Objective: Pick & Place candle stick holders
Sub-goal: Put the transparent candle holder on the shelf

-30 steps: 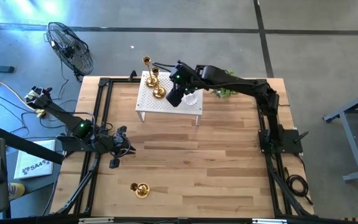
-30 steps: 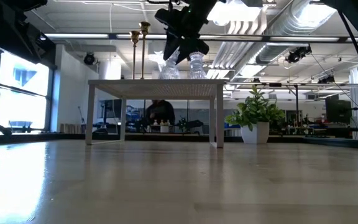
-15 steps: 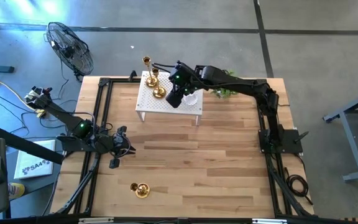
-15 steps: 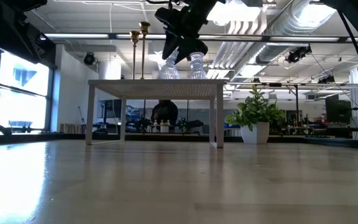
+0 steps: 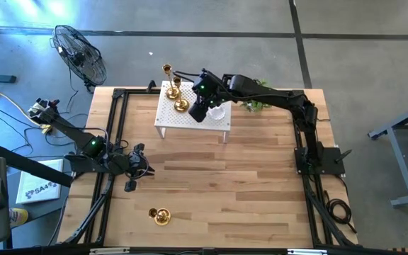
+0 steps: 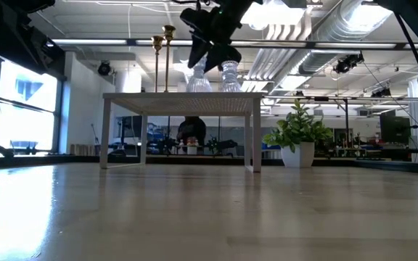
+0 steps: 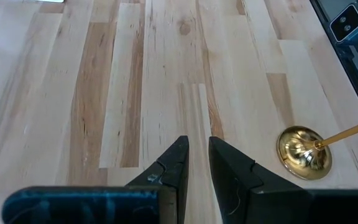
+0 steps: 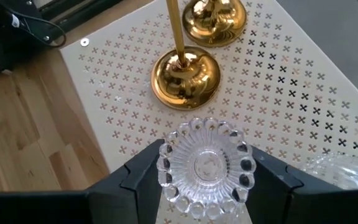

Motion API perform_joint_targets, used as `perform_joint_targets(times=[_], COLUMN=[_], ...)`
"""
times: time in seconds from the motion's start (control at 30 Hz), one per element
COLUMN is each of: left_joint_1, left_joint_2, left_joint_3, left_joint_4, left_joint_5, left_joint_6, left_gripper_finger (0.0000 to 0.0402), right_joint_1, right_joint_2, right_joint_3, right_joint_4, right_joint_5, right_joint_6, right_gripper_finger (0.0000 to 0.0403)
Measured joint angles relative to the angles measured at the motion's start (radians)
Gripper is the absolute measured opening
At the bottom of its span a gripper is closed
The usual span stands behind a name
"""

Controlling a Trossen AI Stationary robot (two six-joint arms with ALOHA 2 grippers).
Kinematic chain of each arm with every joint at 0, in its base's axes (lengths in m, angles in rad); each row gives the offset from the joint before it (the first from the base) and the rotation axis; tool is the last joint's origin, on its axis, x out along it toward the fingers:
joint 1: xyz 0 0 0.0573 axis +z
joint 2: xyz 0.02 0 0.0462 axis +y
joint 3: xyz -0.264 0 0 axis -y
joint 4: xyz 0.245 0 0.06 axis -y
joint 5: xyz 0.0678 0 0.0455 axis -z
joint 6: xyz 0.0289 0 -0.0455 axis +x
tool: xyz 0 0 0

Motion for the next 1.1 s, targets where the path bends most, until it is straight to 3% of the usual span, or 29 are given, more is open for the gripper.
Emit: perform_joint_targets(times=[1.1], left_joint_1=[0.0], left_joint_2=[0.0], left_joint_3=[0.0], left_joint_4=[0.0], left_joint_5=[0.0], left_joint_6=[0.0], left_gripper_finger=[0.006], right_joint_1=[0.001], right_joint_2=[0.0], right_joint_3=[0.002], right_joint_4=[0.015], right_joint_5=[0.026], right_joint_6=[0.004], right_gripper_finger=[0.0177])
